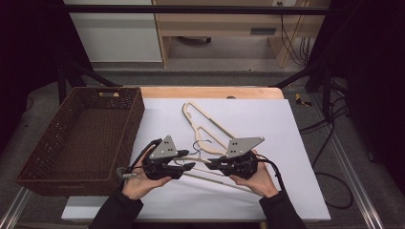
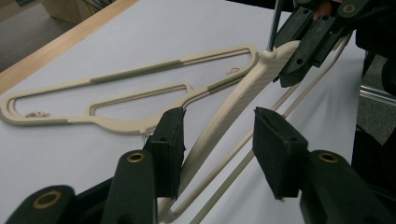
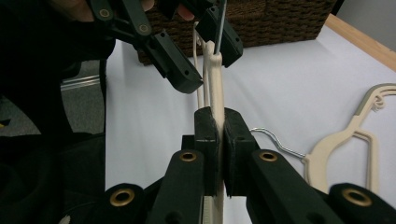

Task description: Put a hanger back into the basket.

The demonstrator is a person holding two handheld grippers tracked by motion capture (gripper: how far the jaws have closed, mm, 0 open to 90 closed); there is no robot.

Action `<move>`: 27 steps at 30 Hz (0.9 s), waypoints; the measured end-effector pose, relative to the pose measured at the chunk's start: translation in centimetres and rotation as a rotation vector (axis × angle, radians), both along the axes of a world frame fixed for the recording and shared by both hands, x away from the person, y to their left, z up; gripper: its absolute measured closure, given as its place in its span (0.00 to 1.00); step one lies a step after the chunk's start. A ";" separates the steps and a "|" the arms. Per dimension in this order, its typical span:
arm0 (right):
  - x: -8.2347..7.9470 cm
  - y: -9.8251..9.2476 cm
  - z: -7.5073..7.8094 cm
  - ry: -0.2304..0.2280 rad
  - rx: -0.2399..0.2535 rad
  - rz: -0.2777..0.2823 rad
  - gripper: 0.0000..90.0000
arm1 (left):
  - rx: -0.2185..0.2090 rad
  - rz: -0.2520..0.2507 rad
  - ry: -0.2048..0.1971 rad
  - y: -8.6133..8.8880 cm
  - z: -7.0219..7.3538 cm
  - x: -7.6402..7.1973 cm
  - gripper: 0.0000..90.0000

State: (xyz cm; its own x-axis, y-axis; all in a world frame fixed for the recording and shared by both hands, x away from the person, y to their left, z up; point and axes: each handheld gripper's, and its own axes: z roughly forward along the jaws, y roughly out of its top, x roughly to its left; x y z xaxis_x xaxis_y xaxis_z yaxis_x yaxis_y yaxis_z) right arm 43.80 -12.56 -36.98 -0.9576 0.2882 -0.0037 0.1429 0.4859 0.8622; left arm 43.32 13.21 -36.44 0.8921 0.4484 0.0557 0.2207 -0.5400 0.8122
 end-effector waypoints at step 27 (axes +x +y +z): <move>0.2 0.7 -0.6 -0.064 0.001 -0.079 0.62 | 0.025 -0.032 0.090 -0.1 -0.4 -1.5 0.96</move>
